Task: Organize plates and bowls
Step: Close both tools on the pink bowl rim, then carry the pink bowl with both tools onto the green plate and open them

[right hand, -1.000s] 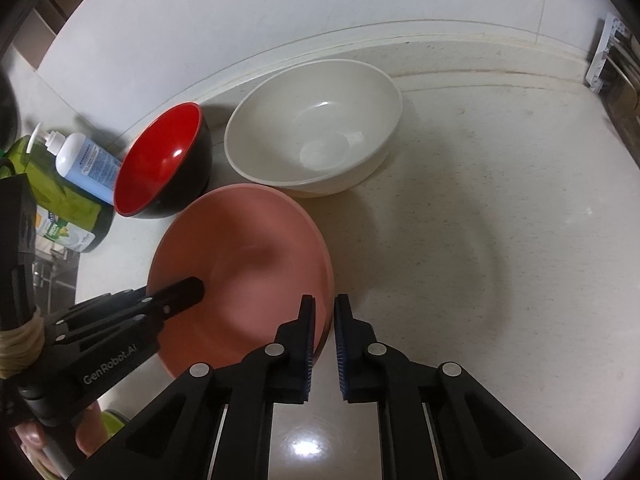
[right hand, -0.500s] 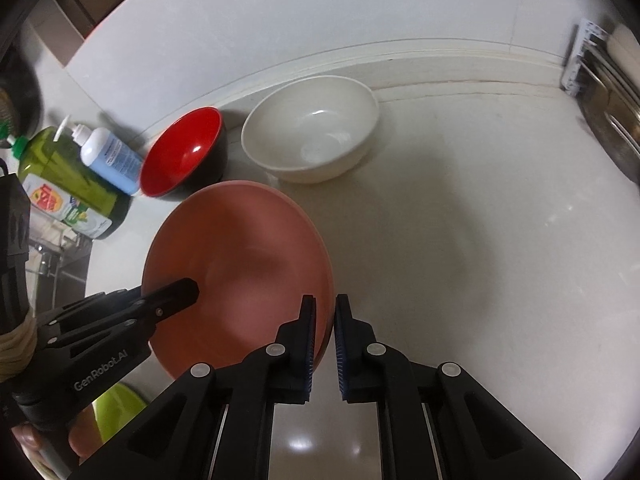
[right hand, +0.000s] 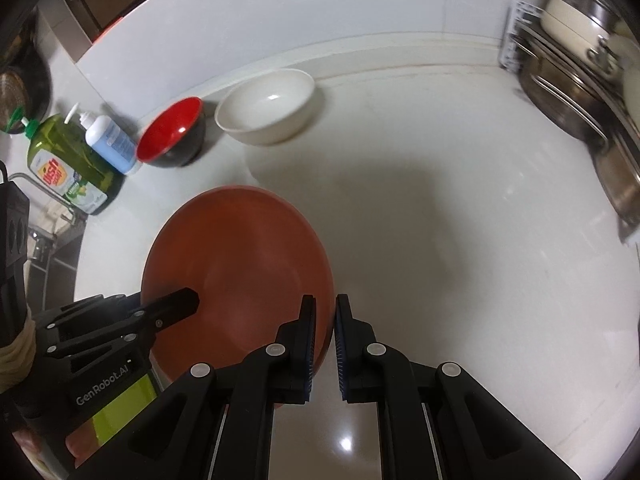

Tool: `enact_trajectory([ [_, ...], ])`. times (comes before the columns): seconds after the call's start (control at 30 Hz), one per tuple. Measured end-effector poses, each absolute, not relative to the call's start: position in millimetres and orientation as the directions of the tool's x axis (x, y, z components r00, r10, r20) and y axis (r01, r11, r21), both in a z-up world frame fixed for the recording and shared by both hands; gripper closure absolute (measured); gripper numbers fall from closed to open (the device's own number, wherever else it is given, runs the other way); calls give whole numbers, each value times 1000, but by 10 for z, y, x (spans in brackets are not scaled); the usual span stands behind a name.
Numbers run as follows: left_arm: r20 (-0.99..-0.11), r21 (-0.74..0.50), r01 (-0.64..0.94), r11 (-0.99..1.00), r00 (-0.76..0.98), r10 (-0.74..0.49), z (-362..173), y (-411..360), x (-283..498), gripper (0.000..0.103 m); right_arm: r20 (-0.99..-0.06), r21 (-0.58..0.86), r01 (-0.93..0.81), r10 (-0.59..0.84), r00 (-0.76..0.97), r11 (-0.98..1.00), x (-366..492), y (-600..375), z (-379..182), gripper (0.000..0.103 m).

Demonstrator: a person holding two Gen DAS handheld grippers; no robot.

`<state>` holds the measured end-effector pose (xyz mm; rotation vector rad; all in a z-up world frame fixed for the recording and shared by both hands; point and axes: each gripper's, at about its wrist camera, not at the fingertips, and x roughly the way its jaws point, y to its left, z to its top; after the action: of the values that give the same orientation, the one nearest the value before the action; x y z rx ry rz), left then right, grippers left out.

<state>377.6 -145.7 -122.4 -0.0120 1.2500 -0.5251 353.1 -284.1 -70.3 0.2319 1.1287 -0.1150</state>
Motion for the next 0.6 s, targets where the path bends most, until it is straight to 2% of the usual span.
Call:
enact_trajectory([
  [0.6,-922,-303,426,853,96,-375,-1517,-1954,3329,82,-938,128,303,17,345,944,2912,-3358,-1022,92],
])
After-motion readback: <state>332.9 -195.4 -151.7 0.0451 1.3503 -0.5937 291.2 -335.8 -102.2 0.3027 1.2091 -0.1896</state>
